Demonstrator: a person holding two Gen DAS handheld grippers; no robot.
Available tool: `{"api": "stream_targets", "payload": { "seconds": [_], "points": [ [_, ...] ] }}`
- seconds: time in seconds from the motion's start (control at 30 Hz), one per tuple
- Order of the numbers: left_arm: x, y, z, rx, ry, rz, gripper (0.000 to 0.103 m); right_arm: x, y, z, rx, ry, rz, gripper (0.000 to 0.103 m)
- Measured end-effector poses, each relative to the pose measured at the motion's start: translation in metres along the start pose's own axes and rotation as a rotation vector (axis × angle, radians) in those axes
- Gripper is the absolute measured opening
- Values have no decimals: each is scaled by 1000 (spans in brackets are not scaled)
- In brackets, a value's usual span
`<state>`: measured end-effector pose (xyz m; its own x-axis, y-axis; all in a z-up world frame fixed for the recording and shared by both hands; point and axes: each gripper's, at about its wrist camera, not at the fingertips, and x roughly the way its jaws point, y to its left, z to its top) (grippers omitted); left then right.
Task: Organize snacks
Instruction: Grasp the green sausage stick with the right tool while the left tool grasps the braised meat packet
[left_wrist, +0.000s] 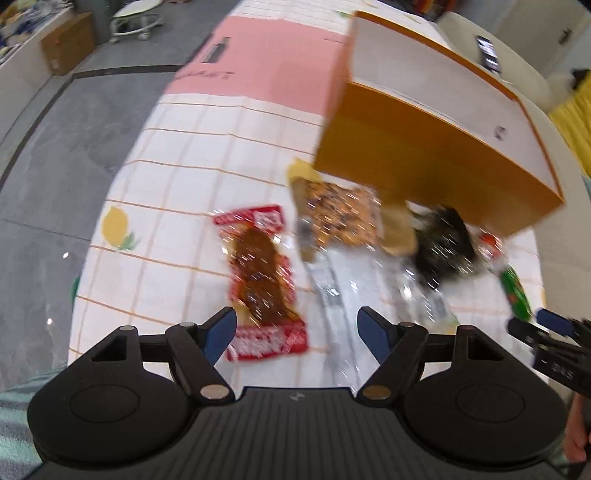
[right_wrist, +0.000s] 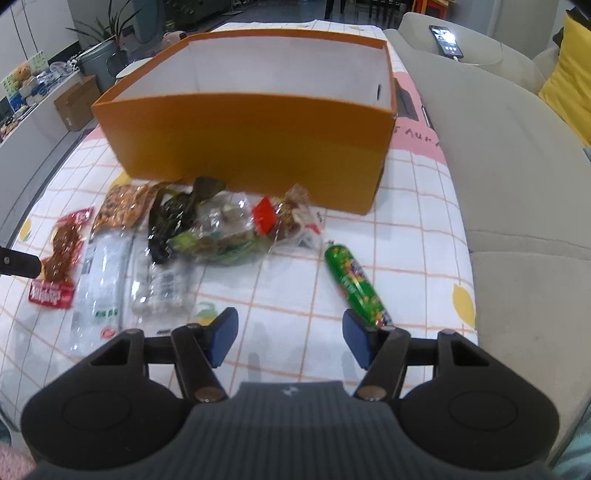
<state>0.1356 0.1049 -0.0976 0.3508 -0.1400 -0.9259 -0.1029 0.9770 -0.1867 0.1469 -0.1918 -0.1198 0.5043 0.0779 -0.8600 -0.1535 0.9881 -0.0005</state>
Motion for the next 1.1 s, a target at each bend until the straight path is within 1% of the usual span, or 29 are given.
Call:
{"api": "stream_targets", "payload": {
  "seconds": [0.1,0.2,0.3,0.33,0.4,0.5,0.57,0.67,0.83,0.87,0.9,0.97,1.0,1.07,1.1],
  "points": [
    [13,2,5,-10,6,37,88,6,-4,5,-17,-17,-14,61],
    [28,5,7,-31,23,48,88,13,-11,8,-13,-20,-28,61],
    [38,6,6,-34,21,63,88,20,-20,9,-6,-25,-29,59],
    [40,6,5,-32,20,69,88,22,-22,9,-6,-25,-28,56],
    [45,6,4,-26,20,85,88,27,-25,9,-14,-24,-31,56],
    [52,7,4,-20,32,84,82,36,-29,10,-22,-15,-39,54],
    [55,7,5,-18,42,78,82,43,-29,11,-29,-2,-38,49],
    [57,3,5,15,34,91,82,52,-30,12,-42,12,-50,46],
    [61,-4,5,87,16,119,82,58,-35,12,-15,9,-32,46],
    [62,-6,5,101,12,122,78,59,-36,12,-6,8,-27,46],
    [63,-7,5,114,9,124,77,59,-36,11,-3,7,-27,46],
    [62,-10,4,138,0,126,72,58,-34,11,2,11,-34,43],
    [62,-10,4,145,0,124,72,58,-33,11,7,15,-36,42],
    [62,-9,3,150,-7,121,72,57,-31,10,10,20,-42,34],
    [62,-8,2,155,-11,119,72,56,-28,9,7,23,-44,32]
  ]
}}
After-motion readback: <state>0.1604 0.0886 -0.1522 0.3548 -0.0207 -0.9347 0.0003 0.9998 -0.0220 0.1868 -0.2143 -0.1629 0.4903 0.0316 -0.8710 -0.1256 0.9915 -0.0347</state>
